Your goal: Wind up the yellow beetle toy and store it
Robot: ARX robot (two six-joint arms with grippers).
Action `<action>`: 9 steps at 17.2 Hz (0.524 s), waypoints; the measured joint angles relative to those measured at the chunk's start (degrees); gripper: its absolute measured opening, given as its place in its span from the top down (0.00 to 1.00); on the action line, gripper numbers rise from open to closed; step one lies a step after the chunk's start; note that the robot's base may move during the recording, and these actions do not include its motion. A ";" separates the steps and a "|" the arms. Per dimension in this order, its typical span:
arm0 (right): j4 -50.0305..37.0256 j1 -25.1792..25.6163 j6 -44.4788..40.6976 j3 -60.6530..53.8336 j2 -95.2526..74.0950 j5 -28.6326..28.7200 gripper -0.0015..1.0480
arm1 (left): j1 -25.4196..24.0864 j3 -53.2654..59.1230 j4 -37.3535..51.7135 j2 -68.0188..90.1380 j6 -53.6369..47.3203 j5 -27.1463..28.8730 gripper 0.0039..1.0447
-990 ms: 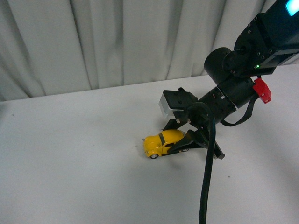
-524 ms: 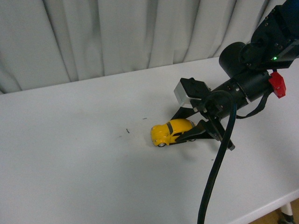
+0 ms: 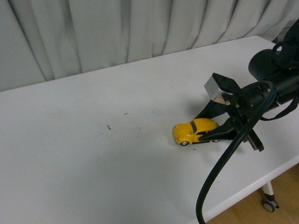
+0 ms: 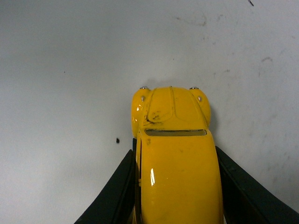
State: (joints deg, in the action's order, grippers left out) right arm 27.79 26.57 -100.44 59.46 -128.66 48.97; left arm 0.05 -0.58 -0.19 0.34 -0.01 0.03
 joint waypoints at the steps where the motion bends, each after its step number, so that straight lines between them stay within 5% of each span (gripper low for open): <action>1: 0.70 1.25 -0.42 -0.11 0.22 -0.35 0.60 | 0.00 0.00 0.00 0.00 -0.02 0.00 0.06; 7: 2.12 4.24 -1.09 -0.37 0.81 -1.66 0.60 | 0.00 0.00 0.02 0.00 -0.02 0.00 0.06; 9: 2.03 4.17 -0.94 -0.44 0.83 -4.83 0.47 | 0.02 0.00 0.00 0.00 0.00 0.00 0.06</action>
State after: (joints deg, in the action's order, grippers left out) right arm 29.82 30.74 -101.38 59.02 -127.83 44.14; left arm 0.08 -0.58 -0.19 0.34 -0.01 0.03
